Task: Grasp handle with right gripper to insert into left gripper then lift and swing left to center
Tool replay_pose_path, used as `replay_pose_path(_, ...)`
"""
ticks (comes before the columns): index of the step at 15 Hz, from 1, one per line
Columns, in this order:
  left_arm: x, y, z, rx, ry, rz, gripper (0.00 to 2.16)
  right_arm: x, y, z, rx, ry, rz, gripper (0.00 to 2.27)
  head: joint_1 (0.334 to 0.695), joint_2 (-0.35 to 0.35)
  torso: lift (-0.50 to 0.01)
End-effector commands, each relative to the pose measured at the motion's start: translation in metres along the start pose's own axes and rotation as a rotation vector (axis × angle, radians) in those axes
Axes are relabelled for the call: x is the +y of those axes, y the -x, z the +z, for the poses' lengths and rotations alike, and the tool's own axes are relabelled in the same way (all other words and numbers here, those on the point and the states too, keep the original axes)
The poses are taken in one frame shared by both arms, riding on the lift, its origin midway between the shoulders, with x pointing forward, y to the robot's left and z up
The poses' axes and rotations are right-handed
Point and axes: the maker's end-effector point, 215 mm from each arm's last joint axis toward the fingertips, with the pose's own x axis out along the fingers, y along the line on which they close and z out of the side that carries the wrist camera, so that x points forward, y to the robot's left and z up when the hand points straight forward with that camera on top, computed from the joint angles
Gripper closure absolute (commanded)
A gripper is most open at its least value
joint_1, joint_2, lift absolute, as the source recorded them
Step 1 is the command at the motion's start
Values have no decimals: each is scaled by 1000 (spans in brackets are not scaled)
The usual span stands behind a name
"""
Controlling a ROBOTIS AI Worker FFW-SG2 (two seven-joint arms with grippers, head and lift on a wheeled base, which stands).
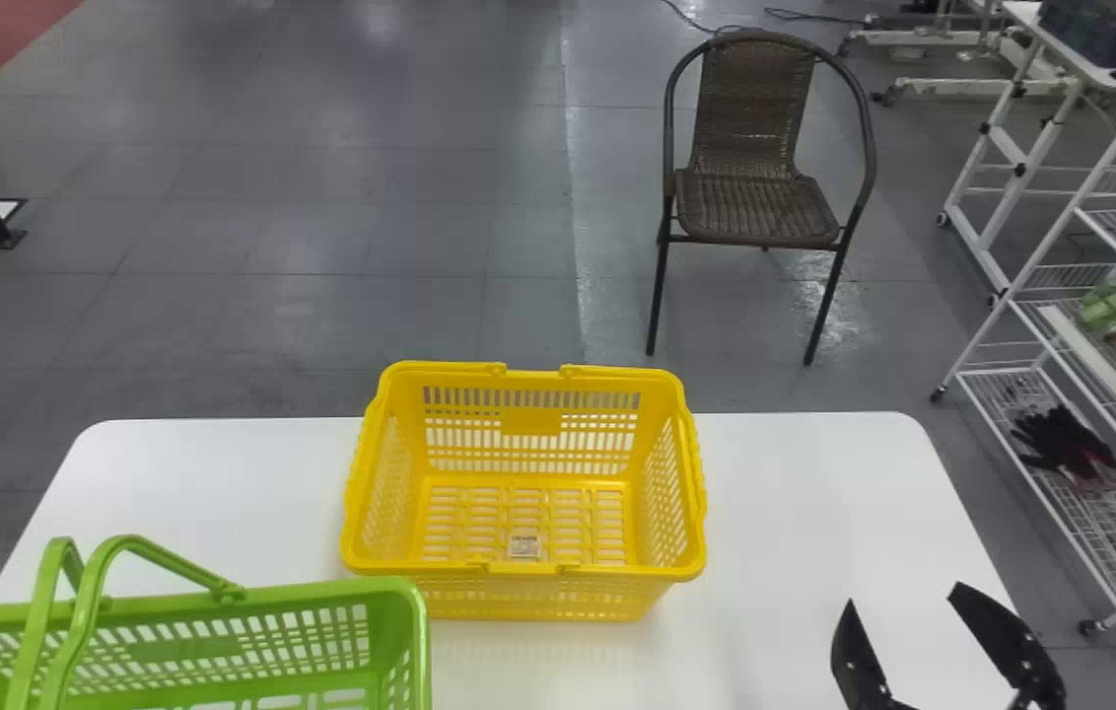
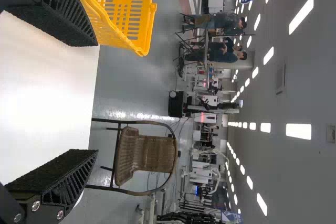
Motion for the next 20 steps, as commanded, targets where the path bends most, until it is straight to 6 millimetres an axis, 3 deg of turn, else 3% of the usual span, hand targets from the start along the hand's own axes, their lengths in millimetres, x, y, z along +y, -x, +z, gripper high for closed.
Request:
replay_pose_path(1,-8,-19,-13,18,9,-42,2135,0,0,1,-3,1,0,87,695,-94,0)
replay_pose_path(10,-18,-101,-19,75,-8,-169,2135,-3,7,-2,1,5,-6,87,695,-257,0)
replay_pose_path(16,-13,-126,-18,98,10,-190,2138,1,8,7,-29,12,0,87,695,-348,0)
replay_pose_path(20,-11,-143,-17,118,20,-207,2138,7,12,16,-64,7,19,87,695,-350,0)
